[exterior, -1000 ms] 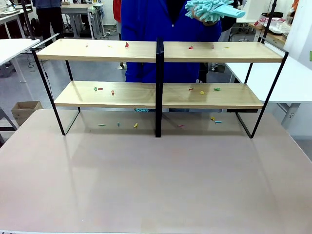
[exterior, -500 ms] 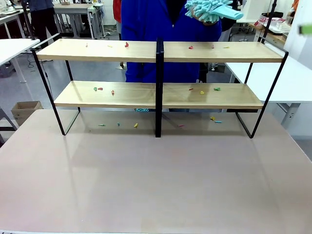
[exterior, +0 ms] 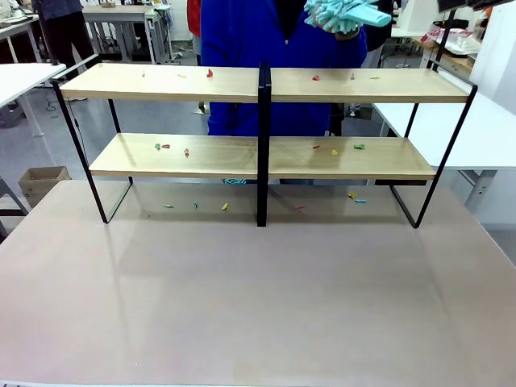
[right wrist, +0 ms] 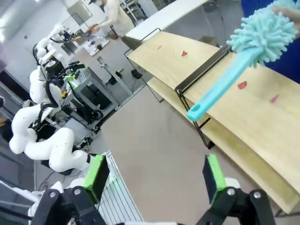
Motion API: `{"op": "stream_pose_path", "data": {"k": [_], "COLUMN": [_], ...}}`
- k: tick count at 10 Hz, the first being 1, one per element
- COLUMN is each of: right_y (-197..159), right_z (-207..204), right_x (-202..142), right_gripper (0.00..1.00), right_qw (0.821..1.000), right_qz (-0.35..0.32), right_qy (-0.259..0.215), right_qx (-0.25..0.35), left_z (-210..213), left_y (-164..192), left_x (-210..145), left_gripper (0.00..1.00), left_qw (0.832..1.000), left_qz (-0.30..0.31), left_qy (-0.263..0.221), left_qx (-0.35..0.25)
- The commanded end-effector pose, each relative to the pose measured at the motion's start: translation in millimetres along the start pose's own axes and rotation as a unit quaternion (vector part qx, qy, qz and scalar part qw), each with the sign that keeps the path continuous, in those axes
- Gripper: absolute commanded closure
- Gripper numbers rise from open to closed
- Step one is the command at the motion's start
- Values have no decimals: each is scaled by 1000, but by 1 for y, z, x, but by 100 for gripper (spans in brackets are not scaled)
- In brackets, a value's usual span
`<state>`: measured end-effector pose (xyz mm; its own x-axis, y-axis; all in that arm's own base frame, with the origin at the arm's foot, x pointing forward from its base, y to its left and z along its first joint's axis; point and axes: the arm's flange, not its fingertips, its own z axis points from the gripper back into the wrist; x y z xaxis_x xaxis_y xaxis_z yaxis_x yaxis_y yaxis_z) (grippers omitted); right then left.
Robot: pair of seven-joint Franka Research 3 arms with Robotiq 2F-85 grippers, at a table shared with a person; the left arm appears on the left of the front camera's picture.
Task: Clean the shelves.
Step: Pick up the Duster when the human hands it over.
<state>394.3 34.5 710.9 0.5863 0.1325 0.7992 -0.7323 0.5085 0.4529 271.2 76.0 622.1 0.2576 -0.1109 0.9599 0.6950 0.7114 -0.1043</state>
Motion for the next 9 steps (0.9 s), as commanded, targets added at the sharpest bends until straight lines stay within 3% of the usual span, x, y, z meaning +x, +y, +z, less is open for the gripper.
{"op": "stream_pose_path", "data": {"k": [1, 2, 3, 6, 9], "right_y": [-2, -12, -25, -44, -67], "right_z": [-11, -19, -37, -76, -106], "right_x": [19, 39, 67, 109, 120], "right_gripper": [0, 0, 0, 0, 0], "right_qw": [995, 984, 974, 961, 943], "right_qz": [-80, -156, -200, -258, -303], "right_qy": [2, 54, 67, 92, 121], "right_qx": [-53, -71, -83, -50, -69], "left_z": [0, 0, 0, 0, 0], "left_y": [0, 0, 0, 0, 0], "left_x": [0, 0, 0, 0, 0], "left_gripper": [0, 0, 0, 0, 0], "left_qw": [1000, 1000, 1000, 1000, 1000], "left_qz": [2, 2, 2, 2, 2], "left_qy": [-1, -1, -1, -1, -1], "left_qx": [-4, -4, -4, -4, -4]}}
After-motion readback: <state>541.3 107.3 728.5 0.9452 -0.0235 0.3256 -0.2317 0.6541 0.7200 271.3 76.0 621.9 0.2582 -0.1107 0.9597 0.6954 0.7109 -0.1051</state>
